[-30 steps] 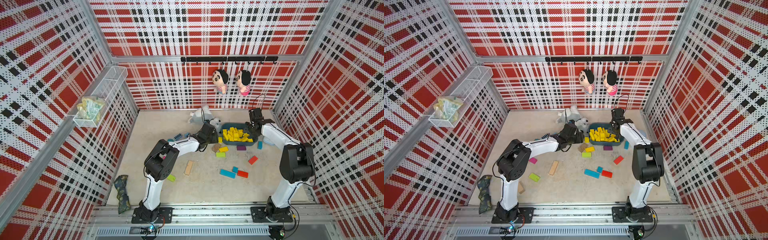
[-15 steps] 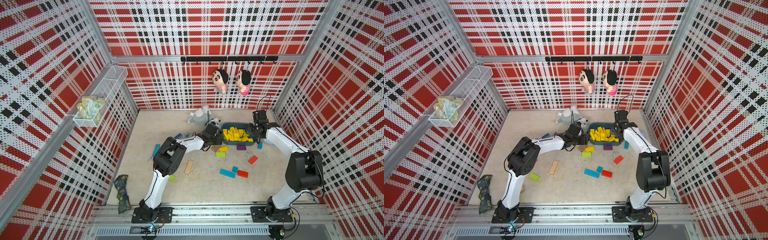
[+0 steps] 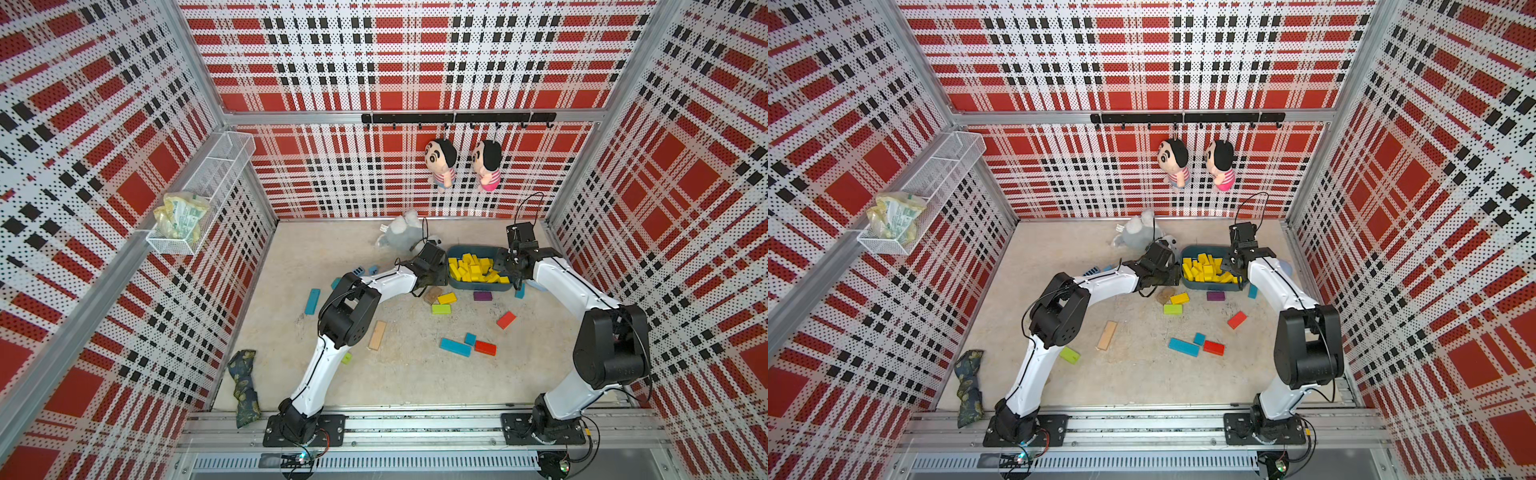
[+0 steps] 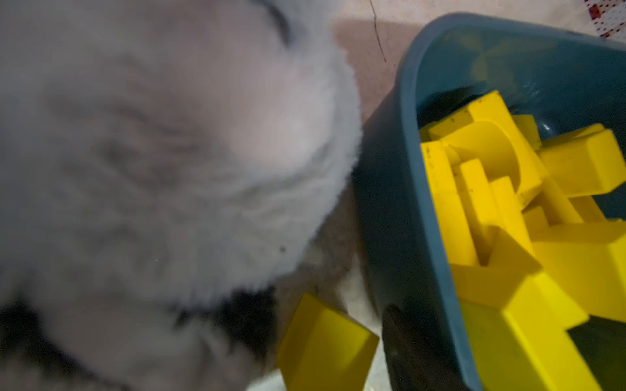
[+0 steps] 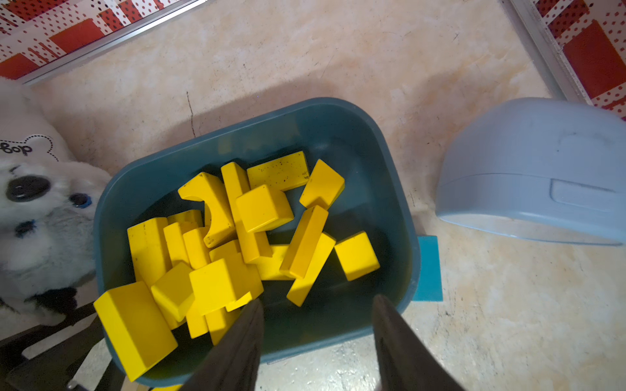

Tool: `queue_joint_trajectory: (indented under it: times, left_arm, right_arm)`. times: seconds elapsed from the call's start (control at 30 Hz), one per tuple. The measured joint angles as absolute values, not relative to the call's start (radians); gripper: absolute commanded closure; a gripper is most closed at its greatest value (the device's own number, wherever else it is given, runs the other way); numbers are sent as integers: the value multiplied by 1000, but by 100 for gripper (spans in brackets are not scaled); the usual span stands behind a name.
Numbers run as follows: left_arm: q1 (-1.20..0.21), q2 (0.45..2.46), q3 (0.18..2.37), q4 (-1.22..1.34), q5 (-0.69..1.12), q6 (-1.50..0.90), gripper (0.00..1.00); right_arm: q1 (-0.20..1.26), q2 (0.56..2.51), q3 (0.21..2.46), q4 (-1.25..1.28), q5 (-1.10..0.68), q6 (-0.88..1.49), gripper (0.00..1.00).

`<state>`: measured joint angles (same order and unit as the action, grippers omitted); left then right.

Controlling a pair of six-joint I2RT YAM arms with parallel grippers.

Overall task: Pick out the yellow building blocks
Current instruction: Pick up the building block from the center of the board.

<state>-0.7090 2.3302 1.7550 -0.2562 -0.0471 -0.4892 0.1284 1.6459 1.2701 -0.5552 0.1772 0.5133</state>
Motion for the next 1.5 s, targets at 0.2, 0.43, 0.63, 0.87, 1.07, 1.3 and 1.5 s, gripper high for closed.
queue_joint_trajectory:
  times: [0.2, 0.43, 0.63, 0.87, 1.07, 1.3, 1.5]
  left_arm:
    - [-730, 2359, 1806, -333, -111, -474, 43]
    - [-736, 2359, 1811, -365, -139, -461, 56]
    - [-736, 2359, 1811, -376, -150, -451, 72]
    - [-735, 2330, 1777, -374, -184, -437, 85]
    - [-732, 2231, 1726, -344, -207, -439, 89]
    - [-735, 2149, 1748, -267, -217, -445, 89]
    - [-754, 2208, 1916, -228, -175, -451, 88]
  right_arm:
    - [128, 1636, 1266, -554, 180, 514, 45]
    - [128, 1622, 1253, -555, 181, 518, 45]
    - [128, 1612, 1238, -554, 182, 522, 45]
    - [128, 1583, 1213, -554, 184, 529, 45]
    - [128, 1563, 1205, -555, 186, 537, 45]
    - [126, 1539, 1200, -557, 201, 537, 45]
    - [121, 1535, 1199, -564, 203, 537, 46]
